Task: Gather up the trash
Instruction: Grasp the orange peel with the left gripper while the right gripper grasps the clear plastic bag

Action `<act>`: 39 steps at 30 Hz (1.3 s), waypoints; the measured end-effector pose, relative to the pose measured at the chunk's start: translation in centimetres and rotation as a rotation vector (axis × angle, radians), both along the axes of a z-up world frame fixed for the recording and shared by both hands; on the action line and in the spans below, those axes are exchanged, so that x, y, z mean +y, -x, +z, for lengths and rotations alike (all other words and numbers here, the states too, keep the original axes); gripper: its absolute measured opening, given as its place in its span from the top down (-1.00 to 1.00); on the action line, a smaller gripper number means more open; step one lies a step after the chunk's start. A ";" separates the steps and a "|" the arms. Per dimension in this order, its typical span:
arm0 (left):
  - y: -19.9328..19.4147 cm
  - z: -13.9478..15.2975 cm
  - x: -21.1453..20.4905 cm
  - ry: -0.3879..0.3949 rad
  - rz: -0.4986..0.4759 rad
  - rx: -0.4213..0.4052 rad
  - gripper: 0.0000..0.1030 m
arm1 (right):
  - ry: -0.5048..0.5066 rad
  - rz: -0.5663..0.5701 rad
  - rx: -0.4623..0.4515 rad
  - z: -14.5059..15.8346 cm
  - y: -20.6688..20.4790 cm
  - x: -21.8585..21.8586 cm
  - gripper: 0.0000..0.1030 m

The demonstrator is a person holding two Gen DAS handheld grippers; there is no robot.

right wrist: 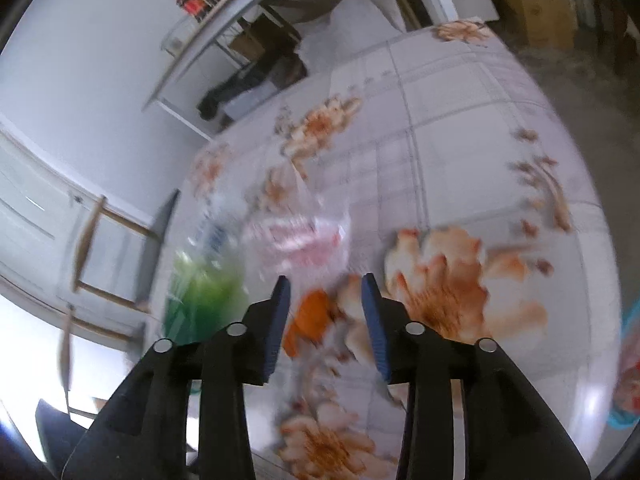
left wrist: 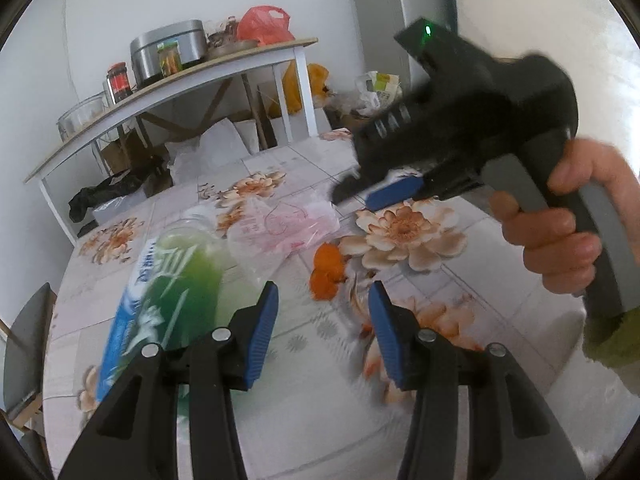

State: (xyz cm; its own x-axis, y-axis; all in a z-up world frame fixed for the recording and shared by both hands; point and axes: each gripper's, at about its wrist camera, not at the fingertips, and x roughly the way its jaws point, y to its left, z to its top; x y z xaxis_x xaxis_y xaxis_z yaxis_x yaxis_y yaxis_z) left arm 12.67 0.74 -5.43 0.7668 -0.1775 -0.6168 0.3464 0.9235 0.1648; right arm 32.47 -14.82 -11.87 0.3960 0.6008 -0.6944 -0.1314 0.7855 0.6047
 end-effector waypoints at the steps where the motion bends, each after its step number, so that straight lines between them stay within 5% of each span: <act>1: -0.5 -0.3 -0.6 -0.009 0.009 -0.005 0.11 | -0.019 0.003 0.008 -0.1 -0.5 -0.1 0.09; 4: -1.9 -1.1 -1.9 -0.023 0.023 -0.011 0.11 | -0.066 0.024 0.053 -0.7 -2.6 0.0 -0.09; 12: -5.1 -2.1 -2.0 0.040 0.073 0.124 0.12 | -0.073 0.082 0.159 -3.3 -5.2 0.9 -0.10; 18: -6.9 -1.8 -1.9 0.044 0.116 0.216 0.12 | -0.077 0.090 0.179 -3.8 -5.1 1.3 0.35; 22: -8.7 -2.5 -2.6 0.014 0.114 0.302 0.34 | -0.078 0.072 0.208 -4.3 -5.0 1.1 0.73; 32: -8.9 -2.8 -1.8 0.023 0.132 0.312 0.78 | -0.128 -0.010 0.170 -3.3 -2.9 -2.0 0.81; 39: -6.5 -2.0 -0.3 0.184 0.068 0.333 0.84 | -0.171 -0.114 0.117 -1.4 0.4 -6.6 0.81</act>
